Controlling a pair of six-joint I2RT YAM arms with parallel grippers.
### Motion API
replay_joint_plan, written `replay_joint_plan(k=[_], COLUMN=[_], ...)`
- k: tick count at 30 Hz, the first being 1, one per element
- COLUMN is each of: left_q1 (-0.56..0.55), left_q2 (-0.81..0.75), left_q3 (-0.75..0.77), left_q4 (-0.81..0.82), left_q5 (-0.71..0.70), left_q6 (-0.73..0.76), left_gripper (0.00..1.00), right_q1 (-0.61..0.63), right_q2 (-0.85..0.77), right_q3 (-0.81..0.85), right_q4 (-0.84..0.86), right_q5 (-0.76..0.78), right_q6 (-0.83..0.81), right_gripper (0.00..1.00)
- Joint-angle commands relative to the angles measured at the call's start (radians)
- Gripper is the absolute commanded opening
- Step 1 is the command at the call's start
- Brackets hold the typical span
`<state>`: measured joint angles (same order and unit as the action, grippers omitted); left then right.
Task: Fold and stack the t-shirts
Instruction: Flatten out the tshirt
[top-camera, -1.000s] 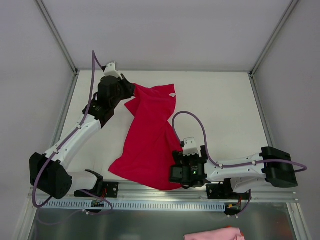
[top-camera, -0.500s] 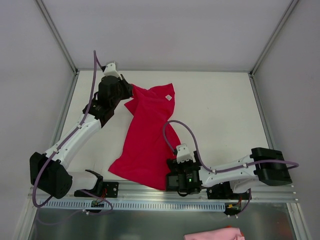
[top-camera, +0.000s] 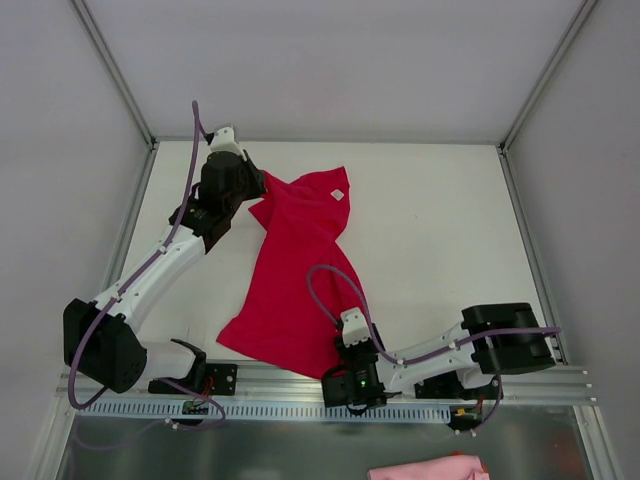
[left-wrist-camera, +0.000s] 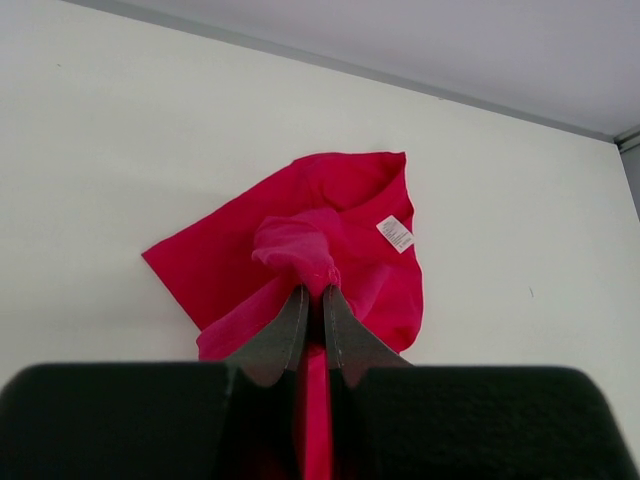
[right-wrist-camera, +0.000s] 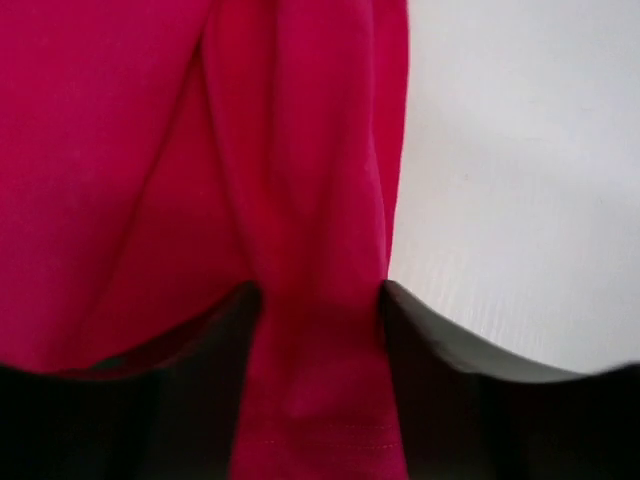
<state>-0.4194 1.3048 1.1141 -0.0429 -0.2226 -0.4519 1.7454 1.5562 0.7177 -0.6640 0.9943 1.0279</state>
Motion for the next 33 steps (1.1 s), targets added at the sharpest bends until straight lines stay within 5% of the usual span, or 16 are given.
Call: replay_joint_plan(k=[1,3,5,6,13,23,33], left_q1=[-0.004,-0.004,-0.005,-0.005,-0.007,-0.025,-0.096], left_q2=[-0.022,-0.025,-0.032,-0.033,-0.074,-0.154,-0.283], left_q3=[0.030,0.030,0.035,0.033,-0.011,-0.114,-0.209], left_q4=[0.025,0.025,0.017,0.015,0.017,0.020,-0.017], left_q5=[-0.027,-0.031,-0.034,-0.037,-0.049,-0.109,-0.175], left_q6=[0.030,0.032,0.035,0.035,0.022,0.001,-0.019], left_gripper=[0.00,0.00,0.00,0.00,0.00,0.00,0.00], right_q1=[0.014,0.016,0.016,0.014,-0.087,-0.558,-0.897], right_q2=[0.047,0.056,0.056,0.054,0.077,0.028,0.048], right_q3=[0.057,0.068,0.068,0.072,0.179,0.302,0.404], right_q4=[-0.040,-0.040,-0.046,-0.058,-0.302,-0.531,-0.338], right_q5=[0.003,-0.005,-0.008,-0.003,0.081,0.181,0.265], right_q6=[0.113,0.112,0.112,0.121,0.209,0.141,-0.206], right_gripper=[0.48,0.38,0.04,0.01,0.01,0.01,0.01])
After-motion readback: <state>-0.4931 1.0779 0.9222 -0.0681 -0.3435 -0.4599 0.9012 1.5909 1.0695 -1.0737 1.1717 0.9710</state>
